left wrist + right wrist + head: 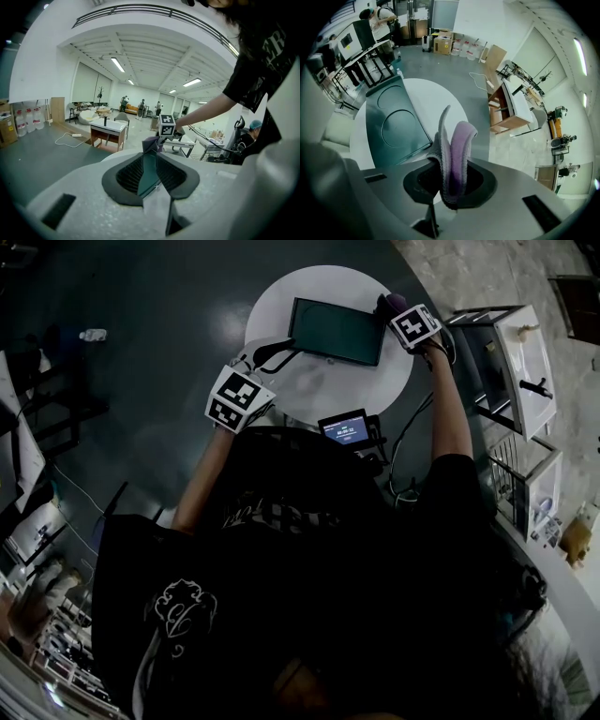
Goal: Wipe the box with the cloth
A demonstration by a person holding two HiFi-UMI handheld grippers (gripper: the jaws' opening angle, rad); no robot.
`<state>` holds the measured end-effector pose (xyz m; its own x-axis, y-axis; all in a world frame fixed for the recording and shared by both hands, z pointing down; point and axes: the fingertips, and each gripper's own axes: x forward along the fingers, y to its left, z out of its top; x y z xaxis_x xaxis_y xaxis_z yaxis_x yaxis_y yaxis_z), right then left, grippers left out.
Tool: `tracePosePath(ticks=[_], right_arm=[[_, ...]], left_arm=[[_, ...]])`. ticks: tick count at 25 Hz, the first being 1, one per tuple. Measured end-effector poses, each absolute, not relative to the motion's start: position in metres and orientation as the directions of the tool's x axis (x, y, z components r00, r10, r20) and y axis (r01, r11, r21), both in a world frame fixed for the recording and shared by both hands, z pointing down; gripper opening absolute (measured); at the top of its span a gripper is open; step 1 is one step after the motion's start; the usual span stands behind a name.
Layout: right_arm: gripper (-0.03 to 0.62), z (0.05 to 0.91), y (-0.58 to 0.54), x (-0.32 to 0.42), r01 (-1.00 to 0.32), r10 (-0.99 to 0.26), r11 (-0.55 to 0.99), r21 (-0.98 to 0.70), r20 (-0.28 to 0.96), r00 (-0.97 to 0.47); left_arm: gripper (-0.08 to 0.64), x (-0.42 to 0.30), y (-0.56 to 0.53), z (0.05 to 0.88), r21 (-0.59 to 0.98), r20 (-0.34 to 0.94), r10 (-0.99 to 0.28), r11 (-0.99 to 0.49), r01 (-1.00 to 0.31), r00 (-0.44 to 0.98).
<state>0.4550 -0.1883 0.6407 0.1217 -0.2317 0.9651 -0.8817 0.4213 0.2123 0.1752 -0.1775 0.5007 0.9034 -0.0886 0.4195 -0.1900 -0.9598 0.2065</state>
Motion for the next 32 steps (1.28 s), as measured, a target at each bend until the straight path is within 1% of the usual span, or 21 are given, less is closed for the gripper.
tracePosePath(ticks=[4,12,18,22,25,29,32], right_arm=[[0.055,0.640,-0.191,0.441,-0.853,-0.200,0.490,0.179,0.976,0.090],[0.055,0.637,-0.219,0.407,-0.772,-0.169,0.613,0.168,0.982,0.079],[0.055,0.633,-0.243,0.360,-0.724,-0.183,0.675,0.144,0.983,0.024],[0.055,0.655,-0.263,0.308,-0.705,-0.097,0.707,0.048,0.995,-0.029],[0.055,0.656,-0.289,0.283,-0.654,-0.121,0.752,0.082,0.993,-0.014],[0.055,0.658,-0.300,0.259,-0.611,-0.103,0.788,0.069,0.994,-0.021],[0.055,0.656,-0.315,0.243,-0.552,-0.119,0.829,0.091,0.993,-0.015]], left_arm=[[0.083,0.169,-0.182,0.502,0.215,0.417,-0.099,-0.955,-0.204,0.903],[0.083,0.148,-0.196,0.504,0.226,0.417,-0.145,-0.939,-0.257,0.897],[0.083,0.130,-0.201,0.507,0.230,0.400,-0.186,-0.927,-0.295,0.897],[0.083,0.102,-0.226,0.517,0.252,0.391,-0.211,-0.911,-0.325,0.896],[0.083,0.086,-0.237,0.524,0.263,0.386,-0.226,-0.902,-0.341,0.895],[0.084,0.070,-0.242,0.528,0.274,0.382,-0.257,-0.886,-0.375,0.888],[0.083,0.060,-0.246,0.531,0.284,0.382,-0.288,-0.868,-0.408,0.878]])
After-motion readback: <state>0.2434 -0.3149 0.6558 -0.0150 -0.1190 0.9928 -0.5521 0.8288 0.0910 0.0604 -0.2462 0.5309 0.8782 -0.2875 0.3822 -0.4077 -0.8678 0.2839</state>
